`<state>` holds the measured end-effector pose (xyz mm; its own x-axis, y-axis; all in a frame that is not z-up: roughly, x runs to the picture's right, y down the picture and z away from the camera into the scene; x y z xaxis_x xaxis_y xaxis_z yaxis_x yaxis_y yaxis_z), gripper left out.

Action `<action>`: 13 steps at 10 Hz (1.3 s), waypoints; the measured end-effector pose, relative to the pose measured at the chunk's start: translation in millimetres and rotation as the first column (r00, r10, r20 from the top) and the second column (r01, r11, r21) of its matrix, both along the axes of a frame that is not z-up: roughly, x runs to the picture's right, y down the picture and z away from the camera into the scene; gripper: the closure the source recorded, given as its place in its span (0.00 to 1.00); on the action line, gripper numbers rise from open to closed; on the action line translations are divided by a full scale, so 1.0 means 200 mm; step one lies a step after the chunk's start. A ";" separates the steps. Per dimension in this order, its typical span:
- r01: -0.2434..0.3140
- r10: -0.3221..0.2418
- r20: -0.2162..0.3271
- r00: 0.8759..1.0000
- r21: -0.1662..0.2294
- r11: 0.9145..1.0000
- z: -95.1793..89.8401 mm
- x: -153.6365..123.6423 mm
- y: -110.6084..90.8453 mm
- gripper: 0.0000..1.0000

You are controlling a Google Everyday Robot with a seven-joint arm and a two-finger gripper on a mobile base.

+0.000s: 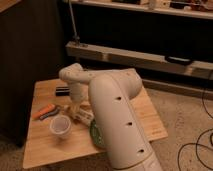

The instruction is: Stand the bottle upright

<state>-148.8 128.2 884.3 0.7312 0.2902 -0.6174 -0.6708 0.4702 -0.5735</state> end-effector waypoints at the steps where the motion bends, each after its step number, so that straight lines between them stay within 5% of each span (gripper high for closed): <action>1: 0.002 -0.002 0.000 1.000 -0.006 1.000 0.00 -0.01 0.00 0.38; 3: 0.001 -0.001 -0.013 1.000 -0.007 1.000 -0.01 -0.05 0.00 0.59; 5: -0.014 0.020 -0.147 0.989 0.043 0.999 0.00 -0.13 -0.02 0.81; 6: -0.042 0.058 -0.230 0.971 0.076 0.996 0.00 -0.17 -0.03 0.91; 7: -0.113 0.151 -0.330 0.932 0.131 0.985 0.00 -0.14 -0.07 0.99; 8: -0.174 0.232 -0.359 0.904 0.186 0.967 -0.03 -0.11 -0.10 1.00; 9: -0.216 0.296 -0.362 0.884 0.246 0.945 -0.07 -0.07 -0.15 1.00; 10: -0.253 0.365 -0.330 0.870 0.337 0.907 -0.18 -0.01 -0.25 1.00; 11: -0.272 0.397 -0.294 0.869 0.387 0.881 -0.25 0.00 -0.32 1.00; 12: -0.312 0.444 -0.232 0.866 0.442 0.841 -0.36 0.03 -0.39 1.00; 13: -0.363 0.493 -0.145 0.858 0.508 0.781 -0.48 0.11 -0.48 1.00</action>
<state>-127.5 32.2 789.3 0.2974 0.8239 -0.4824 -0.9548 0.2563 -0.1508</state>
